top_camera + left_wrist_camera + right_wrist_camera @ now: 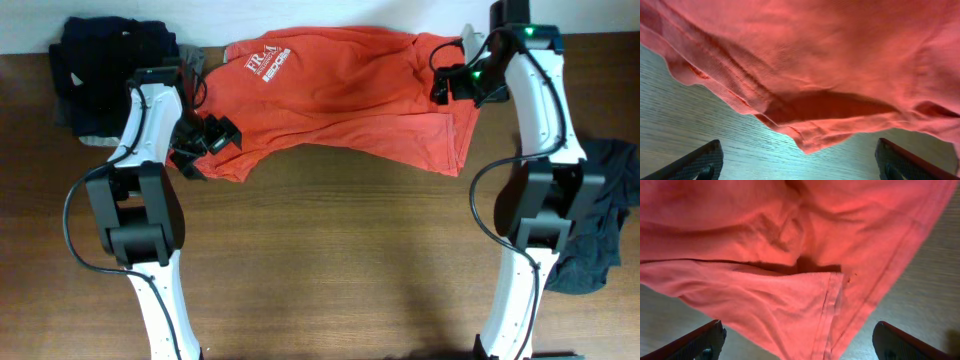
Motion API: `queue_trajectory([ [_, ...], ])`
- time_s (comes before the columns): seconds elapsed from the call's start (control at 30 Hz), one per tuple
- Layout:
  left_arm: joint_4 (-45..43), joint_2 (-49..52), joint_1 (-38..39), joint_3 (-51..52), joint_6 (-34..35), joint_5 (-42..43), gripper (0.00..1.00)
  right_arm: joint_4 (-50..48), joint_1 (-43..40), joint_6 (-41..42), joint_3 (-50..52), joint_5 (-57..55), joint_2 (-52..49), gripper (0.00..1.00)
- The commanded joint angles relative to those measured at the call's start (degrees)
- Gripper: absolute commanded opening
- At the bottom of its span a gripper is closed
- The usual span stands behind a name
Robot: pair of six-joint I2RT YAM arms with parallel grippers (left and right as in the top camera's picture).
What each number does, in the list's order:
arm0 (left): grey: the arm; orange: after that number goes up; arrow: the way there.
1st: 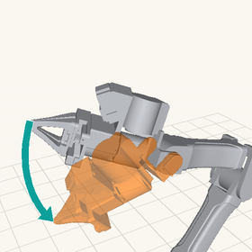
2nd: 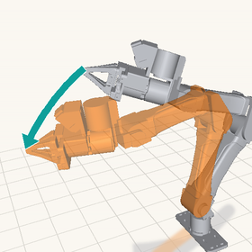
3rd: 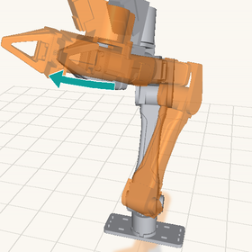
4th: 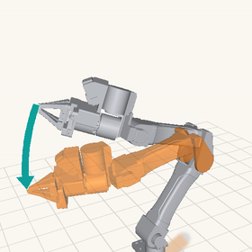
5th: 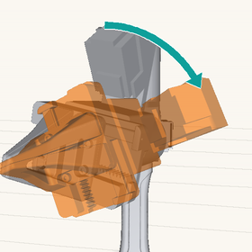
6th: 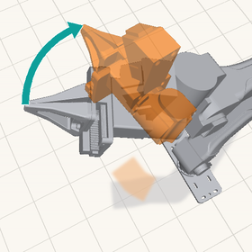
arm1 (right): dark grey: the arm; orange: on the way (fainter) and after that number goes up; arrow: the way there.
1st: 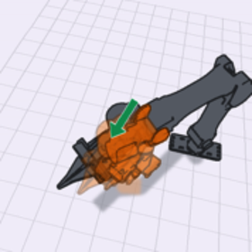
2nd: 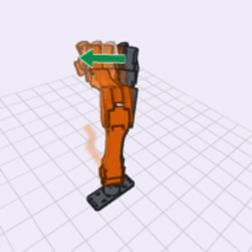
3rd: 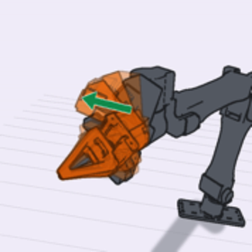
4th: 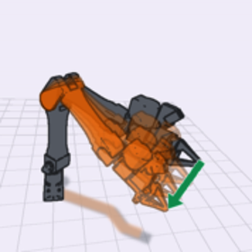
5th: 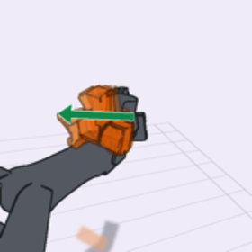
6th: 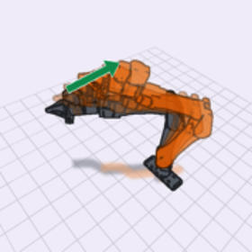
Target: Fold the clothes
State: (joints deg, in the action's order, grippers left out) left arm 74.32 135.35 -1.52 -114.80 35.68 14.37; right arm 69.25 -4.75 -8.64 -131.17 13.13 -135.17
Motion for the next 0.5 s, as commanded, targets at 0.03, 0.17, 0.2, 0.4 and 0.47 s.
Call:
queue_trajectory([
  [0.03,-0.7,0.7,0.0,3.8,1.2,0.0,0.98,-0.9,1.5,-1.2,-0.2,0.0,-3.8,0.99],
  [0.17,-1.0,0.7,0.0,5.4,1.2,0.0,0.99,-2.3,1.7,-1.8,-0.2,-0.1,-5.9,0.99],
  [0.2,-1.0,0.7,0.0,5.6,1.2,0.0,0.99,-2.6,1.7,-1.9,-0.2,-0.1,-6.2,0.99],
  [0.4,-1.9,0.7,0.0,5.6,1.2,0.0,0.99,-5.2,1.7,-2.1,-0.2,0.0,-9.0,0.99],
  [0.47,-2.2,0.7,0.0,5.6,1.2,0.0,0.99,-5.9,1.7,-2.1,-0.2,0.1,-9.7,1.00],
])
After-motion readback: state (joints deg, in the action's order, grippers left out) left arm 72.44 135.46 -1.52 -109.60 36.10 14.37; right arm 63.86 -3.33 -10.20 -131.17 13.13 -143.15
